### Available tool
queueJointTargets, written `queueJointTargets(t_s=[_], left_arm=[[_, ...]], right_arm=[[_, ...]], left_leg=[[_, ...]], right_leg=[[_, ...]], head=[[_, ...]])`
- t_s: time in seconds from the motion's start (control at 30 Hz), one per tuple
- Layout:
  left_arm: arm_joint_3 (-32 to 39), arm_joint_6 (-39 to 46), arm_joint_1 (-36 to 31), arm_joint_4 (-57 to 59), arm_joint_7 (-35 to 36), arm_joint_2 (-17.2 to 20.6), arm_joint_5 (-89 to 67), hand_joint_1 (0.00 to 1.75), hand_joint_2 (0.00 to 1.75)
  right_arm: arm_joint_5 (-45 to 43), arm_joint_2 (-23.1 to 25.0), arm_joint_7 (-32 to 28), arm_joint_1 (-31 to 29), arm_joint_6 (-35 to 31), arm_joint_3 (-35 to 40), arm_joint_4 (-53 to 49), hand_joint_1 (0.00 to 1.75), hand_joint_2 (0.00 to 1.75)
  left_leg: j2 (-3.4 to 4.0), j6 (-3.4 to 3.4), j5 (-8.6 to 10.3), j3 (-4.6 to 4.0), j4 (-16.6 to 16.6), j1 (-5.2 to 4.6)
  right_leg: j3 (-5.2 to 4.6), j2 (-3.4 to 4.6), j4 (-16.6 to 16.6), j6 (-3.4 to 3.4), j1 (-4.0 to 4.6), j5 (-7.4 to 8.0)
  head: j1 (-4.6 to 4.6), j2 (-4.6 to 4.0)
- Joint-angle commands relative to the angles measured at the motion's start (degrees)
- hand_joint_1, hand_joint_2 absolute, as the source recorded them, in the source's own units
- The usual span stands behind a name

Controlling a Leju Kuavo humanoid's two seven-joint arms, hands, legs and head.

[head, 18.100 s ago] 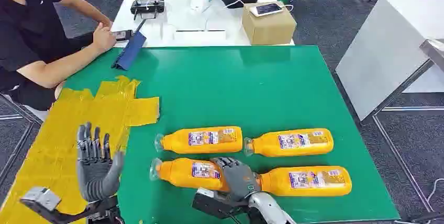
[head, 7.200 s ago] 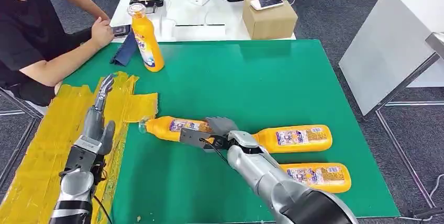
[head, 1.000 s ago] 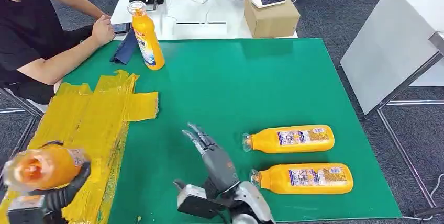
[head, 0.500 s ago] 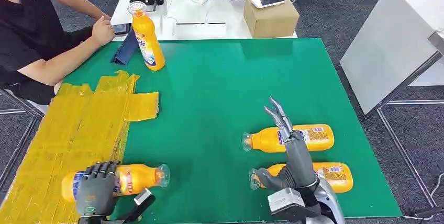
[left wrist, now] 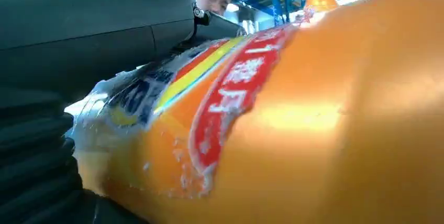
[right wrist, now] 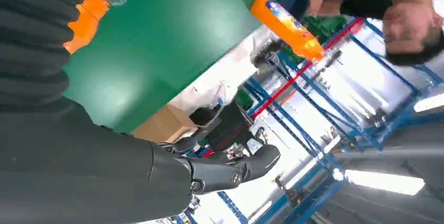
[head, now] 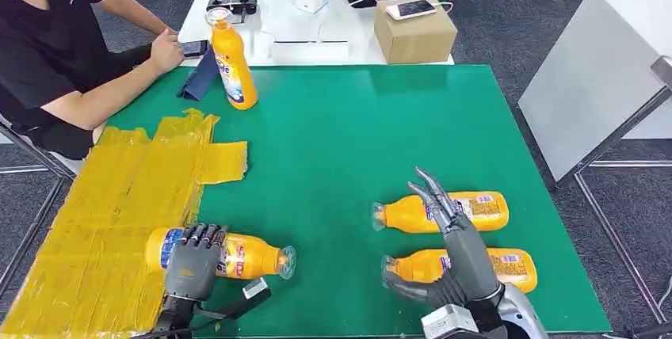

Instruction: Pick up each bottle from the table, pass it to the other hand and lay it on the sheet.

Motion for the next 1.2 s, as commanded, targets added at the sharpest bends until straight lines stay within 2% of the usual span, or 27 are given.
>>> queueJointTargets(t_s=[0.03,0.07,0.2,0.3,0.37,0.47,0.57,0.63,0.9,0.93,1.0,1.13,1.2], left_arm=[[2.2,-5.4,1.3,4.9,-5.7,1.4,10.9,0.00,0.00],[3.3,-6.4,2.3,2.3,-7.1,1.9,13.3,0.00,0.00],[8.9,-9.4,6.9,-8.8,-10.8,3.1,18.7,0.00,0.00],[11.9,-10.3,7.2,-11.2,-11.7,3.2,19.7,0.00,0.00],[13.5,-10.8,7.4,-12.2,-12.6,3.0,20.7,0.00,0.00],[16.3,-10.3,8.1,-14.7,-13.4,2.6,21.2,0.00,0.00],[22.4,-10.6,9.4,-22.0,-19.4,-1.1,32.4,0.00,0.00],[27.2,-17.0,10.1,-29.4,-26.2,-5.3,48.0,0.00,0.00],[29.1,-19.1,10.6,-31.2,-26.5,-6.0,48.2,0.00,0.00],[30.6,-19.9,10.6,-32.4,-29.5,-7.6,52.1,0.00,0.00],[33.6,-27.3,11.3,-37.3,-31.2,-9.7,60.5,0.00,0.00],[36.0,-42.6,12.0,-41.1,-30.0,-12.7,71.3,0.00,0.00],[34.1,-47.4,12.7,-41.0,-29.4,-12.9,74.0,0.00,0.00]], right_arm=[[3.7,-14.1,5.6,15.3,-2.6,-0.5,-6.6,0.00,1.75],[4.3,-15.4,6.9,16.7,-4.5,-0.1,-7.4,0.00,1.75],[6.1,-19.9,14.2,18.7,-10.3,3.4,-8.1,0.00,1.75],[6.0,-20.8,15.9,19.3,-12.0,4.1,-7.8,0.00,1.75],[6.2,-21.2,16.8,19.9,-13.1,4.5,-8.0,0.00,1.75],[7.0,-22.3,19.1,21.3,-14.8,4.8,-8.9,0.00,1.75],[9.1,-23.0,22.4,23.0,-17.3,4.6,-10.0,0.00,1.75],[10.8,-22.0,24.4,23.3,-17.7,3.1,-9.9,0.00,1.75],[10.9,-20.9,24.1,22.7,-16.8,2.4,-9.2,0.00,1.75],[11.8,-19.4,24.4,23.0,-16.4,0.6,-8.7,0.00,1.75],[11.3,-15.4,22.7,23.1,-13.7,-4.7,-6.5,0.00,1.75],[10.9,-2.4,12.1,22.6,-1.0,-21.2,-1.7,0.00,1.75],[12.5,3.0,8.5,20.5,4.4,-28.3,1.9,0.00,1.75]], left_leg=[[-0.27,-0.06,0.04,0.01,0.0,0.03],[-0.43,-0.03,0.01,0.07,0.0,-0.04],[-0.35,0.04,-0.11,0.12,0.0,-0.11],[0.09,-0.01,-0.22,0.00,0.1,0.02],[-0.04,0.07,-0.11,0.05,0.1,-0.07],[0.14,-0.01,-0.17,-0.05,0.1,0.02],[0.29,0.04,-0.22,-0.16,0.1,-0.04],[0.39,0.07,-0.21,-0.29,0.1,-0.02],[0.45,0.06,-0.20,-0.39,0.1,-0.01],[0.47,0.00,-0.24,-0.36,0.1,0.06],[0.38,0.08,-0.20,-0.44,0.1,-0.04],[0.37,0.05,-0.17,-0.44,0.0,0.02],[0.37,0.02,-0.17,-0.36,0.0,0.04]], right_leg=[[0.12,-0.30,-0.1,-0.10,0.03,-0.01],[0.22,-0.42,-0.1,-0.02,-0.05,-0.08],[0.38,-0.33,0.0,0.07,-0.11,-0.13],[0.15,0.05,0.0,0.00,0.03,-0.03],[0.10,-0.09,0.0,0.10,-0.07,-0.04],[-0.02,0.05,0.0,0.01,0.01,-0.06],[-0.11,0.21,0.0,0.10,-0.03,-0.05],[-0.16,0.25,0.0,0.12,-0.01,-0.05],[-0.43,0.32,0.0,0.10,-0.01,-0.07],[-0.38,0.34,-0.1,0.04,0.05,-0.07],[-0.45,0.26,0.0,0.11,-0.04,-0.07],[-0.44,0.25,-0.1,0.09,0.02,-0.02],[-0.37,0.25,-0.2,0.05,0.04,-0.02]], head=[[0.02,0.00],[0.02,0.00],[0.02,0.00],[0.02,0.00],[0.02,0.00],[0.02,0.00],[0.00,0.00],[0.00,0.00],[0.02,0.00],[0.02,0.00],[0.04,0.00],[0.04,0.00],[0.02,0.00]])
